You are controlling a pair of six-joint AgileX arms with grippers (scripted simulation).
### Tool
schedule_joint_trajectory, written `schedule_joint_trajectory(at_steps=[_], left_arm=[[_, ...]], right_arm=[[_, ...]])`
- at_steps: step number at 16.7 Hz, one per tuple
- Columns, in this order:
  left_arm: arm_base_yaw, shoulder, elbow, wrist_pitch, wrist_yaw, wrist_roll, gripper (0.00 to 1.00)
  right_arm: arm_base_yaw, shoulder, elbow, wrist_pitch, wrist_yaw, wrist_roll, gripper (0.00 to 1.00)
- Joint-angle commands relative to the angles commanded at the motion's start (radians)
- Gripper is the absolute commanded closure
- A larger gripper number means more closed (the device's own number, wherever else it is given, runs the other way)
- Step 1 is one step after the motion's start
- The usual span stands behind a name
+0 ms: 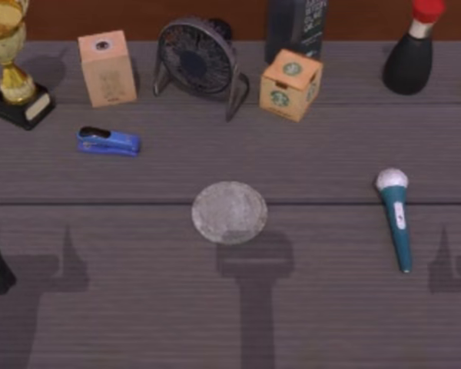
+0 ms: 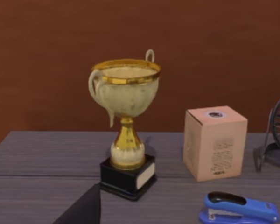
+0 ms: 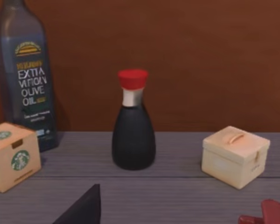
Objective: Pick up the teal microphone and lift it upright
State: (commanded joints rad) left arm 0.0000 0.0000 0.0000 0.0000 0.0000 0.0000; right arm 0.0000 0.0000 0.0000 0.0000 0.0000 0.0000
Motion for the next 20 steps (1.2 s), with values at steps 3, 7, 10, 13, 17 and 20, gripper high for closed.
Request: schedule_joint_trajectory(at_steps=[3,7,10,13,17,20], left_arm=[[0.0,0.0,0.0,0.0,0.0,0.0,0.0],[0.0,0.0,0.0,0.0,0.0,0.0,0.0],[0.0,0.0,0.0,0.0,0.0,0.0,0.0],[0.0,0.0,0.0,0.0,0.0,0.0,0.0],[0.0,0.0,0.0,0.0,0.0,0.0,0.0],[0.0,0.0,0.0,0.0,0.0,0.0,0.0]], right_arm=[[0.003,0.011,0.009,-0.007,0.0,0.003,0.0],[0.041,0.159,0.118,-0.101,0.002,0.041,0.0],[0.085,0.379,0.264,-0.216,0.007,0.091,0.0],[0.137,0.667,0.446,-0.342,0.013,0.151,0.0],[0.213,1.082,0.707,-0.505,0.016,0.233,0.0],[0.265,1.366,0.887,-0.619,0.019,0.288,0.0]])
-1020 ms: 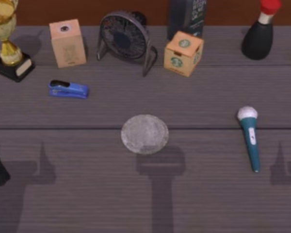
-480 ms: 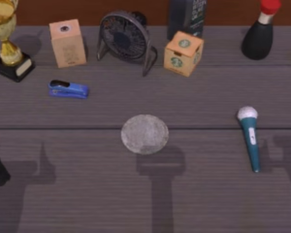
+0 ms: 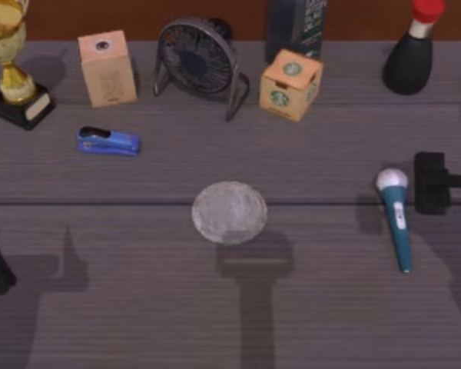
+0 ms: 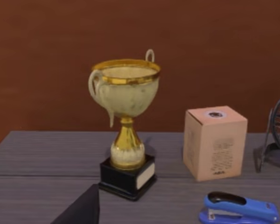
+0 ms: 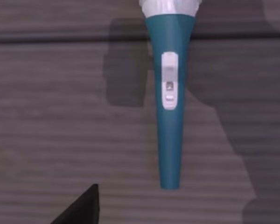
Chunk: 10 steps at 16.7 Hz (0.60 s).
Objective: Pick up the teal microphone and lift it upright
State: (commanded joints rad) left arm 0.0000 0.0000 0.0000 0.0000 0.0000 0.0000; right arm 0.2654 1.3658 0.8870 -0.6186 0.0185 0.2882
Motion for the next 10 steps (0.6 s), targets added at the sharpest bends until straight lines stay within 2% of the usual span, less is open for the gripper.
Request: schedule_joint_trajectory(at_steps=[5,10], left_arm=[[0.0,0.0,0.0,0.0,0.0,0.0,0.0],[0.0,0.0,0.0,0.0,0.0,0.0,0.0]], right_arm=[[0.066,0.337,0.217,-0.161,0.011,0.068,0.0],[0.088,0.446,0.286,-0.224,0.019,0.092,0.0]])
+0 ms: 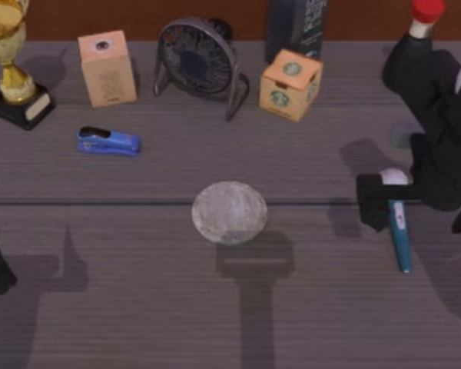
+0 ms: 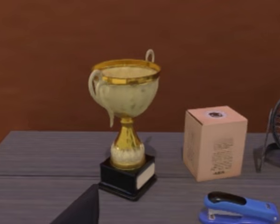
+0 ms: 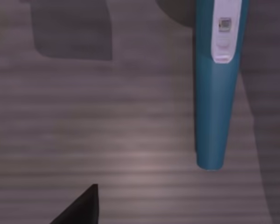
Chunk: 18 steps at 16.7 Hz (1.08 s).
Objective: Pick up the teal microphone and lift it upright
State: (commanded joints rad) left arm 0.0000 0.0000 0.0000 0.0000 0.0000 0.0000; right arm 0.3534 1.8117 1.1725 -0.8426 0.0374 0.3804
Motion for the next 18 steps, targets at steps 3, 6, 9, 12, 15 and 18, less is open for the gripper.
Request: schedule_joint_trajectory(at_steps=[3,6,9,12,15,18], left_arm=[[0.0,0.0,0.0,0.0,0.0,0.0,0.0],[0.0,0.0,0.0,0.0,0.0,0.0,0.0],[0.0,0.0,0.0,0.0,0.0,0.0,0.0],[0.0,0.0,0.0,0.0,0.0,0.0,0.0],[0.0,0.0,0.0,0.0,0.0,0.0,0.0],[0.0,0.0,0.0,0.0,0.0,0.0,0.0]], right_arm=[[0.0,0.0,0.0,0.0,0.0,0.0,0.0],[-0.004,0.01,-0.009,0.018,-0.001,-0.002,0.0],[-0.005,0.077,-0.041,0.116,0.0,-0.004,0.0],[-0.008,0.168,-0.087,0.264,0.0,-0.005,0.0],[-0.01,0.233,-0.12,0.356,0.001,-0.006,0.0],[-0.01,0.242,-0.124,0.366,0.001,-0.006,0.0]])
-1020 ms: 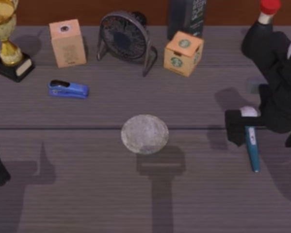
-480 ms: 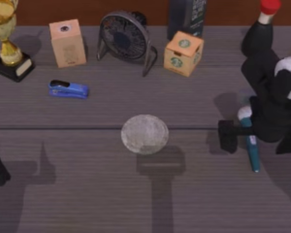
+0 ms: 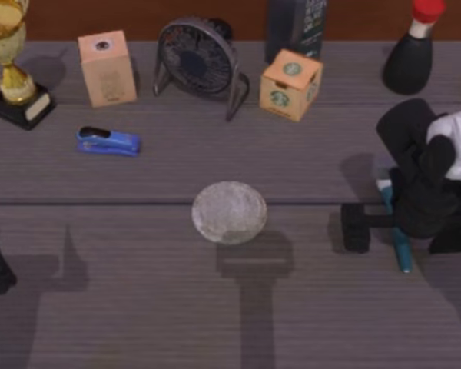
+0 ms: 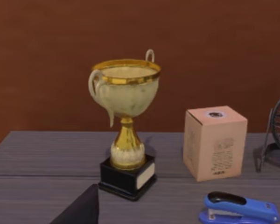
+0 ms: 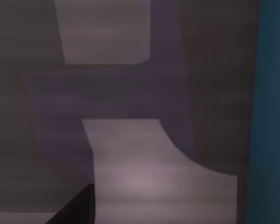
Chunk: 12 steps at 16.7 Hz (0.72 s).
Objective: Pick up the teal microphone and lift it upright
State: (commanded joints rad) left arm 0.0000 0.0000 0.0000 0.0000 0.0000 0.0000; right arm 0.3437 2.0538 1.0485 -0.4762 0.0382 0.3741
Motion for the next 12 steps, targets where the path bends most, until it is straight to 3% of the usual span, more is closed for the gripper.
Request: schedule_joint_trajectory(at_steps=[2,12], left_arm=[[0.0,0.0,0.0,0.0,0.0,0.0,0.0],[0.0,0.0,0.0,0.0,0.0,0.0,0.0]], right_arm=[[0.0,0.0,0.0,0.0,0.0,0.0,0.0],[0.0,0.0,0.0,0.0,0.0,0.0,0.75]])
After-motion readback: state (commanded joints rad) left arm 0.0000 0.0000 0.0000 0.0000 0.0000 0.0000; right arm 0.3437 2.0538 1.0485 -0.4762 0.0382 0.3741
